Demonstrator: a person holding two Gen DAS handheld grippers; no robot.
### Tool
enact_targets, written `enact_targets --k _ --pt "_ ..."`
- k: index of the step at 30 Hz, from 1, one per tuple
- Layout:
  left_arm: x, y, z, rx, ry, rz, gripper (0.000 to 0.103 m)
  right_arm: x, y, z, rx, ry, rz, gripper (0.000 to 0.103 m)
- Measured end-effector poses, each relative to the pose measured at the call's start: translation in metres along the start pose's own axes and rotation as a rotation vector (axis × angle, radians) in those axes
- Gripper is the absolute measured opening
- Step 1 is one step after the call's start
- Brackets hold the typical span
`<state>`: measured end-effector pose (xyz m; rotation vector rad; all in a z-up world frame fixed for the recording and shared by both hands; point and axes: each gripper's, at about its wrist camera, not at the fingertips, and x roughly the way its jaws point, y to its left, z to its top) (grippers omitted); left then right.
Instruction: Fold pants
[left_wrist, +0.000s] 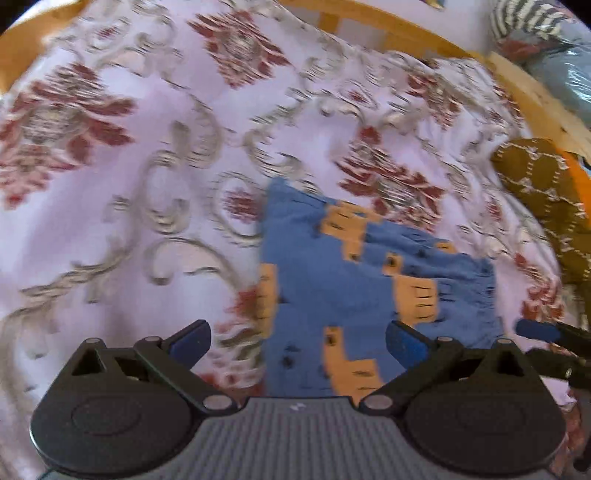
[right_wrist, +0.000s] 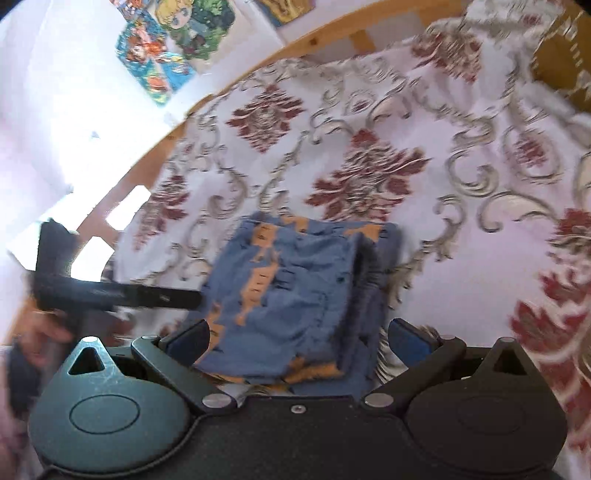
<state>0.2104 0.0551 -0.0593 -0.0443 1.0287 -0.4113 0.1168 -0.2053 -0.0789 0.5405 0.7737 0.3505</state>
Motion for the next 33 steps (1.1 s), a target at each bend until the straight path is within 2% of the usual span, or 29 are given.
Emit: enact_targets --k 4,7,12,14,19,22,24,27,31,33 --pt "0.026 0.0 0.012 0.034 0.107 -0.095 0.103 0.014 -0.022 0.015 0.001 0.096 0.073 0.103" --pt "0.037 0.007 0.011 0.058 0.149 -0.147 0.103 0.026 -0.037 0.018 -0.014 0.149 0.117 0.103" --pt "0.044 0.017 0.011 0.079 0.15 -0.207 0.103 0.031 -0.059 0.018 0.053 0.125 0.217 0.103" --pt "0.047 0.025 0.015 0.053 0.164 -0.237 0.103 0.027 -0.063 0.02 0.075 0.116 0.237 0.103" --pt "0.052 0.051 0.024 -0.133 0.158 -0.335 0.103 0.031 -0.066 0.016 0.113 0.136 0.304 0.103" --pt "0.054 0.059 0.026 -0.213 0.158 -0.365 0.103 0.036 -0.061 0.015 0.121 0.15 0.322 0.103" --pt "0.056 0.06 0.027 -0.232 0.163 -0.379 0.103 0.036 -0.06 0.013 0.121 0.145 0.32 0.103" --pt "0.059 0.058 0.026 -0.244 0.192 -0.449 0.103 0.036 -0.065 0.012 0.179 0.111 0.336 0.103" --pt "0.062 0.056 0.025 -0.232 0.193 -0.45 0.103 0.036 -0.069 0.012 0.247 0.069 0.338 0.103" --pt "0.061 0.057 0.026 -0.25 0.194 -0.447 0.102 0.037 -0.068 0.012 0.253 0.059 0.325 0.099"
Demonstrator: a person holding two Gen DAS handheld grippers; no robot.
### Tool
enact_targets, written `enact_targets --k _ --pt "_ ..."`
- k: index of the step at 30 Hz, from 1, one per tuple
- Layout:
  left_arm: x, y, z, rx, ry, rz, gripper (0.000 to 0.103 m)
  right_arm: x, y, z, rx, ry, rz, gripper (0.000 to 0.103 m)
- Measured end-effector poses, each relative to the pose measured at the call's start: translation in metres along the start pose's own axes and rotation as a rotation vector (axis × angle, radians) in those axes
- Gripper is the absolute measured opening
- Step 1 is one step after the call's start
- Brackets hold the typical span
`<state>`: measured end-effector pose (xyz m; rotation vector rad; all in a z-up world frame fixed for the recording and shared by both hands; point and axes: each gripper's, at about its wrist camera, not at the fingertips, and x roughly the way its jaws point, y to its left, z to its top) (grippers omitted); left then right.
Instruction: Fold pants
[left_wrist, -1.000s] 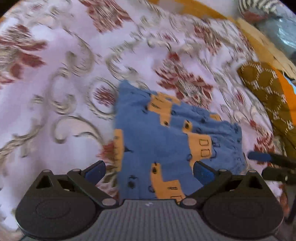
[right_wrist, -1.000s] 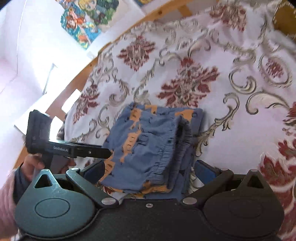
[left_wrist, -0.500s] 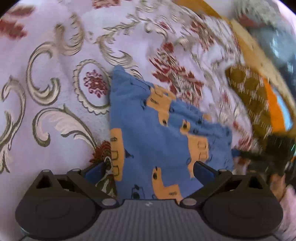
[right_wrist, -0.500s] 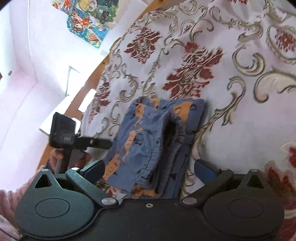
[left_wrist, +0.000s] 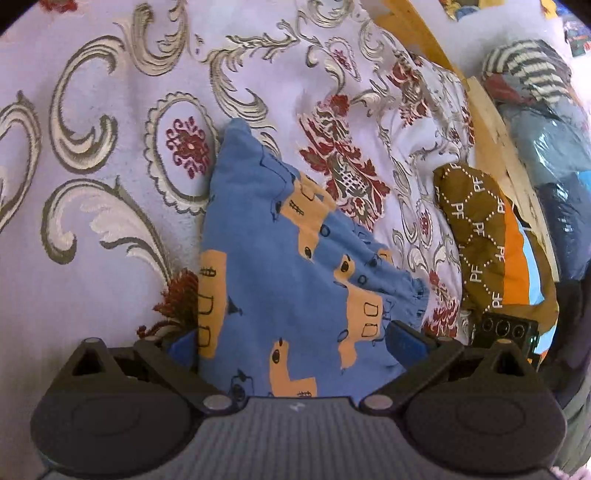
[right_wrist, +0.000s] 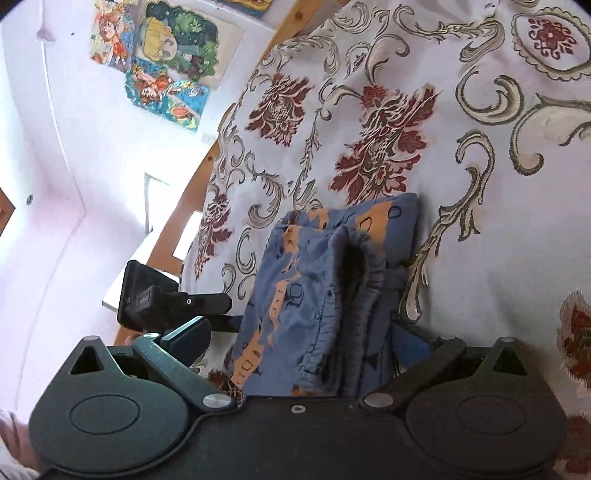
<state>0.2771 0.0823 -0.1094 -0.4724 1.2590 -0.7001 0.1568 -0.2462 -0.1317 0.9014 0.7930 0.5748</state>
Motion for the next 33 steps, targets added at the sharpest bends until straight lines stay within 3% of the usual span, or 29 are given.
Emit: enact_targets --k 4,8,12,15,18,22,30,33 --pt "0.0 -0.005 -0.004 0.032 -0.003 0.048 0.096 0.002 0.006 -0.004 -0.028 -0.005 -0.075 0.088" --pt "0.0 -0.011 -0.008 0.081 -0.006 0.096 0.09 0.0 0.005 -0.008 -0.025 -0.024 -0.13 0.063" --pt "-0.004 -0.01 -0.01 0.07 -0.024 0.143 0.07 -0.004 -0.002 -0.01 0.004 -0.04 -0.169 0.041" --pt "-0.008 -0.006 -0.011 0.043 -0.039 0.179 0.052 -0.005 -0.002 -0.011 0.009 -0.045 -0.176 0.038" --pt "-0.01 -0.005 -0.014 0.031 -0.053 0.204 0.045 -0.005 0.002 -0.014 -0.007 -0.053 -0.196 0.033" --pt "-0.012 -0.014 -0.018 0.061 -0.079 0.235 0.027 -0.004 0.015 -0.02 -0.052 -0.081 -0.248 0.031" --pt "-0.012 -0.062 -0.04 0.293 -0.159 0.427 0.019 0.009 0.057 -0.04 -0.281 -0.14 -0.442 0.028" --pt "-0.014 -0.066 -0.042 0.307 -0.166 0.432 0.017 0.008 0.058 -0.043 -0.285 -0.158 -0.454 0.026"
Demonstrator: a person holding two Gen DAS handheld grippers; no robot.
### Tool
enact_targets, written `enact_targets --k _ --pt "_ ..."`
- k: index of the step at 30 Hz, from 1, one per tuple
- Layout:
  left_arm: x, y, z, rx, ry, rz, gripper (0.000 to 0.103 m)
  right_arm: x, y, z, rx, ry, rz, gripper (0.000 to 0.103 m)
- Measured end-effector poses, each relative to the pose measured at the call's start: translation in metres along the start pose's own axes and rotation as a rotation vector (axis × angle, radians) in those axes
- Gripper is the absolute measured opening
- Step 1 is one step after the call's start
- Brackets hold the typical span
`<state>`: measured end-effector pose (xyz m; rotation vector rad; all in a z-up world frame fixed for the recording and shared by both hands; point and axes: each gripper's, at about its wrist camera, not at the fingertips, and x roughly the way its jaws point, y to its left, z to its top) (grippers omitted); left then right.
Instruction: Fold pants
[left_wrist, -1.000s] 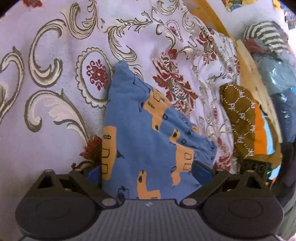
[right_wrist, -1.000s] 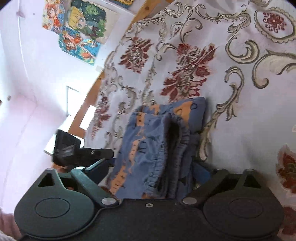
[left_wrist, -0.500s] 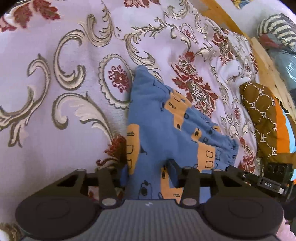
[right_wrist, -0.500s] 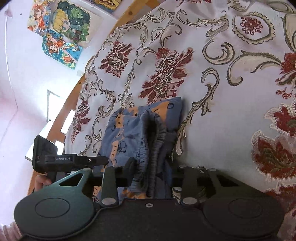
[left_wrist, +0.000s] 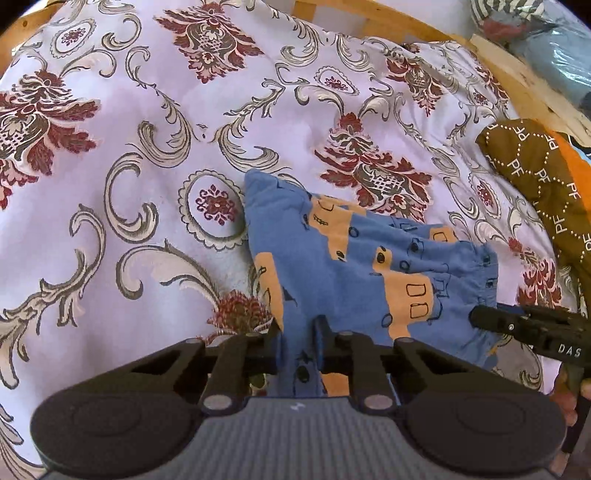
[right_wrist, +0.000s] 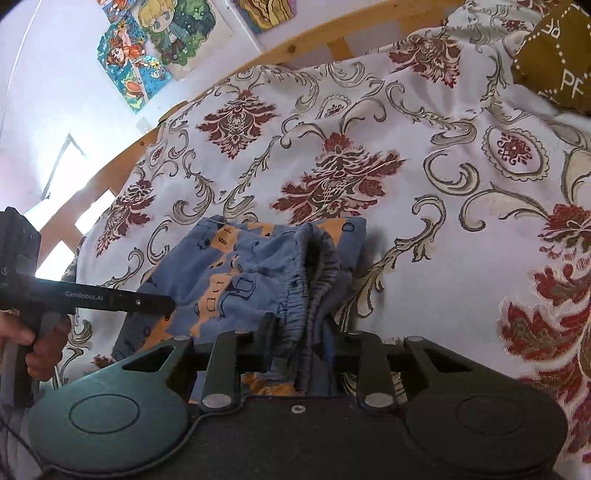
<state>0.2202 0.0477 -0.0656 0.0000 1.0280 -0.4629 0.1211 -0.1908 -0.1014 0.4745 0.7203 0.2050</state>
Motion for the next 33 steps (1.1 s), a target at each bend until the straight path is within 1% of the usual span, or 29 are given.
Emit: enact_targets --k 4,10,13,18,23,33 --pt "-0.004 0.007 0.001 -0.049 -0.009 -0.034 0.016 -0.005 0.005 0.002 -0.025 -0.02 -0.01 0.024" --pt "-0.012 0.004 0.002 -0.04 -0.063 -0.055 0.014 -0.015 0.016 0.002 -0.081 -0.053 -0.033 0.022" --pt "-0.014 0.004 0.003 -0.039 -0.074 -0.065 0.014 -0.019 0.02 0.003 -0.105 -0.069 -0.043 0.022" --pt "-0.016 0.0 0.003 -0.023 -0.088 -0.061 0.014 -0.023 0.03 0.003 -0.177 -0.093 -0.076 0.022" --pt "-0.019 -0.009 0.003 0.019 -0.128 -0.05 0.014 -0.027 0.037 0.004 -0.238 -0.13 -0.109 0.022" --pt "-0.017 -0.021 0.006 0.051 -0.196 -0.062 0.014 -0.03 0.037 0.014 -0.294 -0.193 -0.16 0.022"
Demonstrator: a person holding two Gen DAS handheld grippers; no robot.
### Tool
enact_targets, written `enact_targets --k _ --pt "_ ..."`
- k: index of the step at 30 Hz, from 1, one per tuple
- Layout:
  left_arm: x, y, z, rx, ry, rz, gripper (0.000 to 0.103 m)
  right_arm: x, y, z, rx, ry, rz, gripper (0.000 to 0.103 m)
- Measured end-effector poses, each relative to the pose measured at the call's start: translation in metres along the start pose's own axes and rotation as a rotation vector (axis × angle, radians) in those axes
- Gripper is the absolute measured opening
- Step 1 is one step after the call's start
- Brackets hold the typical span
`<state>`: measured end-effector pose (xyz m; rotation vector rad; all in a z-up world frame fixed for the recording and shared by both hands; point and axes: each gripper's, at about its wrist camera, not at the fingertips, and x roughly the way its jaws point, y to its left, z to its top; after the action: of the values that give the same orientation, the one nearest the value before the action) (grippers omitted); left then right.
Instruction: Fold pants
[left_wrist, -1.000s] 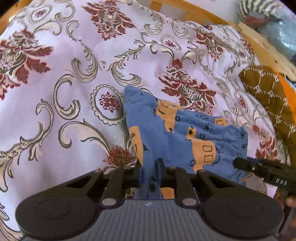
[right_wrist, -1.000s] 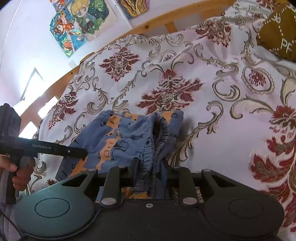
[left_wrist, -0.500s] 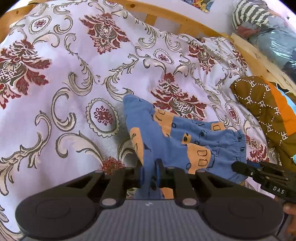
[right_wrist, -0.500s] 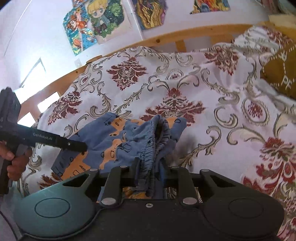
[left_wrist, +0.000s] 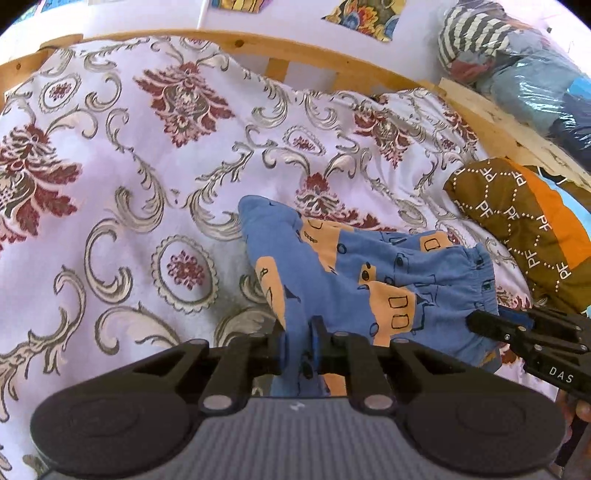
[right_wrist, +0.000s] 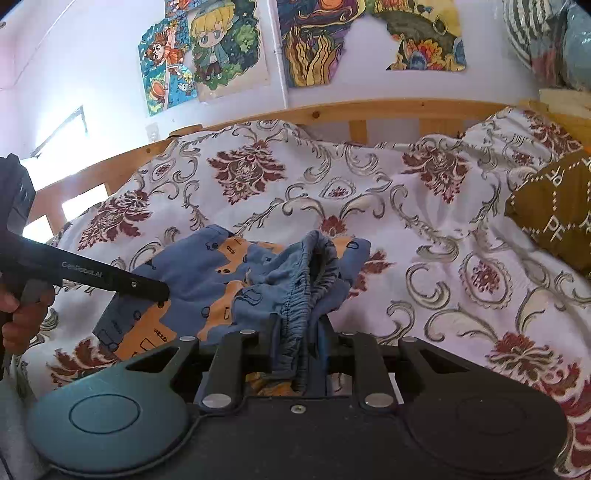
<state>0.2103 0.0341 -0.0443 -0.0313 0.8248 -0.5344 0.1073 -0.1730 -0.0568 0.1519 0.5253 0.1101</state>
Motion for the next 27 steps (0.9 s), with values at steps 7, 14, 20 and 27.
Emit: enact_targets --k 7,14,20,27 --pt "0.011 -0.014 0.015 0.101 -0.091 -0.006 0.014 0.016 -0.013 0.016 -0.049 -0.033 -0.026 0.021" --pt "0.038 -0.023 0.045 0.119 -0.154 -0.036 0.014 0.043 -0.041 0.042 -0.087 -0.054 -0.043 0.021" --pt "0.068 -0.015 0.062 0.078 -0.162 -0.039 0.014 0.075 -0.062 0.056 -0.084 -0.009 -0.032 0.021" --pt "0.093 0.004 0.056 0.035 -0.089 -0.039 0.014 0.098 -0.068 0.047 -0.068 0.053 -0.023 0.021"
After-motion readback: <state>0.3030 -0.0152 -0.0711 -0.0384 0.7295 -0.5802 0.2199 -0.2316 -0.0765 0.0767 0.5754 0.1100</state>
